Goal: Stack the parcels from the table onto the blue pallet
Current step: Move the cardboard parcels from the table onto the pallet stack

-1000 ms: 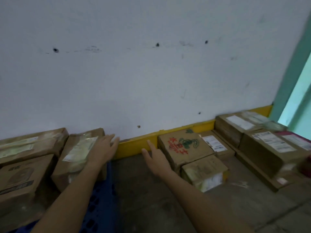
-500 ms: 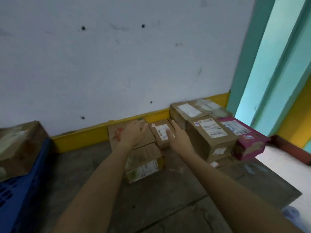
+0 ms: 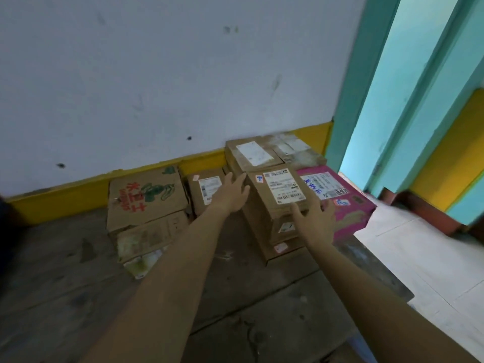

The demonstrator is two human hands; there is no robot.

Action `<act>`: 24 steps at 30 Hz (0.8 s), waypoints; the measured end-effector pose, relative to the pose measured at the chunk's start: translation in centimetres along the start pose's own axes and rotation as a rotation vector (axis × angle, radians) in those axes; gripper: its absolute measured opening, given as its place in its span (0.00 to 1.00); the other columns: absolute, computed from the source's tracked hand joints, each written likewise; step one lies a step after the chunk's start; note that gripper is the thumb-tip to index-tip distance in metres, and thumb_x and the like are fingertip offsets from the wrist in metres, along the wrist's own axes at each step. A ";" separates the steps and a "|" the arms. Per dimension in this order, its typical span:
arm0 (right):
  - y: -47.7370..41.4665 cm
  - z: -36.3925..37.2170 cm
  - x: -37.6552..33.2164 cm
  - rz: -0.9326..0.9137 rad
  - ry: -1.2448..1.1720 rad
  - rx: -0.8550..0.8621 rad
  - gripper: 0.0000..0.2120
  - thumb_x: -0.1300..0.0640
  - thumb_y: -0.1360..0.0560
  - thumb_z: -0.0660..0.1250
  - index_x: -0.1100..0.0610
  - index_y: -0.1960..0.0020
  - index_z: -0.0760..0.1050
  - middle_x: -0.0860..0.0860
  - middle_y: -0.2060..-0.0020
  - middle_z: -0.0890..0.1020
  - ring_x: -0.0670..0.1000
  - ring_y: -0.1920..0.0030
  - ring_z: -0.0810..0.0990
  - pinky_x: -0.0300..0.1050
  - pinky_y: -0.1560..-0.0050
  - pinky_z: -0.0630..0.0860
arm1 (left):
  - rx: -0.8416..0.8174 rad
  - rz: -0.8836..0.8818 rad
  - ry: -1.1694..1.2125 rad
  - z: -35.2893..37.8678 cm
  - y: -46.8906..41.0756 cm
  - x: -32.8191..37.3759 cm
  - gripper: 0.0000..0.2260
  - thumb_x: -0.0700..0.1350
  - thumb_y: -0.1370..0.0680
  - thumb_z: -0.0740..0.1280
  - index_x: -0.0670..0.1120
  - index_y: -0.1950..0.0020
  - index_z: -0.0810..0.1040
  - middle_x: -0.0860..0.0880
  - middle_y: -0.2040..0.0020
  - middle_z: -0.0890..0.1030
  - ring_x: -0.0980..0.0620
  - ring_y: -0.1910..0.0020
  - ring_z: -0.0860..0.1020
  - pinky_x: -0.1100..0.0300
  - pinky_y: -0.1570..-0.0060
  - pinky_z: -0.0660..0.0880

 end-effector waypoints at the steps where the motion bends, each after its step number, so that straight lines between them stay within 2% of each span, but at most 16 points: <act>1: -0.3 0.3 0.2 0.005 -0.007 -0.015 0.30 0.42 0.24 0.59 0.47 0.25 0.54 0.58 0.26 0.54 0.63 0.27 0.55 0.62 0.33 0.62 | -0.002 -0.006 -0.010 0.2 -0.7 0.0 0.24 0.54 0.18 0.51 0.53 0.23 0.51 0.46 0.22 0.46 0.42 0.24 0.53 0.44 0.29 0.57; 6: -1.7 1.8 1.2 0.027 -0.051 -0.061 0.30 0.42 0.24 0.59 0.45 0.25 0.52 0.57 0.26 0.53 0.62 0.27 0.55 0.62 0.34 0.64 | -0.005 -0.024 -0.005 1.3 -3.9 -0.2 0.24 0.55 0.19 0.52 0.55 0.23 0.50 0.46 0.22 0.46 0.40 0.24 0.53 0.42 0.30 0.58; 10: -2.3 2.9 2.4 0.056 -0.090 -0.117 0.32 0.44 0.24 0.62 0.46 0.25 0.51 0.57 0.26 0.50 0.62 0.27 0.54 0.63 0.32 0.63 | -0.020 0.030 0.036 2.4 -5.7 0.7 0.24 0.57 0.19 0.52 0.55 0.24 0.52 0.49 0.22 0.47 0.40 0.26 0.58 0.45 0.33 0.62; 17: -1.8 3.1 3.2 0.049 -0.178 -0.100 0.31 0.46 0.24 0.63 0.48 0.25 0.54 0.56 0.26 0.49 0.59 0.27 0.55 0.60 0.31 0.64 | 0.011 0.031 0.250 4.1 -5.9 0.7 0.25 0.56 0.19 0.54 0.54 0.24 0.54 0.52 0.22 0.44 0.41 0.24 0.53 0.42 0.29 0.60; 22: -1.4 2.9 3.3 0.061 -0.246 -0.092 0.30 0.48 0.24 0.64 0.50 0.26 0.57 0.55 0.27 0.51 0.58 0.29 0.58 0.56 0.34 0.66 | 0.030 0.047 0.338 4.6 -5.3 0.9 0.24 0.56 0.20 0.55 0.54 0.25 0.57 0.53 0.23 0.45 0.44 0.24 0.52 0.44 0.28 0.59; 24: -1.1 2.8 3.6 0.065 -0.277 -0.082 0.29 0.49 0.25 0.66 0.50 0.28 0.59 0.55 0.28 0.52 0.58 0.29 0.59 0.56 0.33 0.66 | 0.043 0.053 0.361 4.8 -5.0 0.7 0.23 0.55 0.20 0.55 0.53 0.25 0.59 0.52 0.23 0.47 0.44 0.25 0.54 0.49 0.29 0.59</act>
Point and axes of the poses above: each hand's wrist, its own y-axis away from the middle knuckle, its own z-axis out of the palm, x = y × z, the point moved 10 cm from there along -y, towards the middle knuckle
